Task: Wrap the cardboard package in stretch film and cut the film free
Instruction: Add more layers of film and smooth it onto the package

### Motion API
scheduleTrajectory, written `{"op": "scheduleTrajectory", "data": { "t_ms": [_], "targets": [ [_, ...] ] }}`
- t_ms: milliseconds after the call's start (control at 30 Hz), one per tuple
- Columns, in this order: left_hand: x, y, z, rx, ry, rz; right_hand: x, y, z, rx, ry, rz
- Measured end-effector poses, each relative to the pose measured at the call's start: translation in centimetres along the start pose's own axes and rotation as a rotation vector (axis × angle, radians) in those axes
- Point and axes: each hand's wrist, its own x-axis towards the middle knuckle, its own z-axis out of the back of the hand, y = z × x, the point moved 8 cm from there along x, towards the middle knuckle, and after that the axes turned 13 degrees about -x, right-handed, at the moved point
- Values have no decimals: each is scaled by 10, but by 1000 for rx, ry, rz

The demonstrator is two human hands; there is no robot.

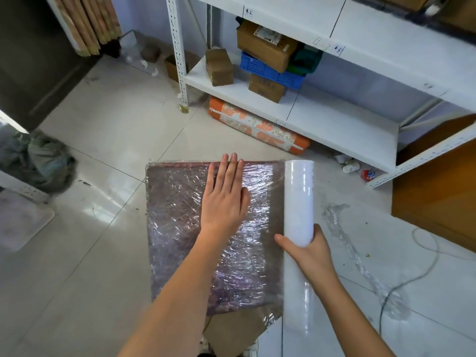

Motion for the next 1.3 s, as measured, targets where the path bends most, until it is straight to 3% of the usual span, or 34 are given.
{"op": "scheduleTrajectory", "data": {
  "t_ms": [233,433,833,1033,1200,1300],
  "targets": [
    [-5,-4,15,-156,-73,-40,0,-2,11,-158,-157,-11],
    [-33,-41,-18,51,90,-334,-13,-10,17,-282,-251,-86],
    [-20,-27,-28,99,149,-284,3,0,30,-422,-389,-52],
    [-21,-27,-30,96,159,-264,16,-10,27,-257,-239,18],
    [-11,-27,-21,93,170,-236,36,-13,23,66,5,-20],
    [-1,-40,-13,61,109,-159,43,-12,19,125,104,29]
  ]
}}
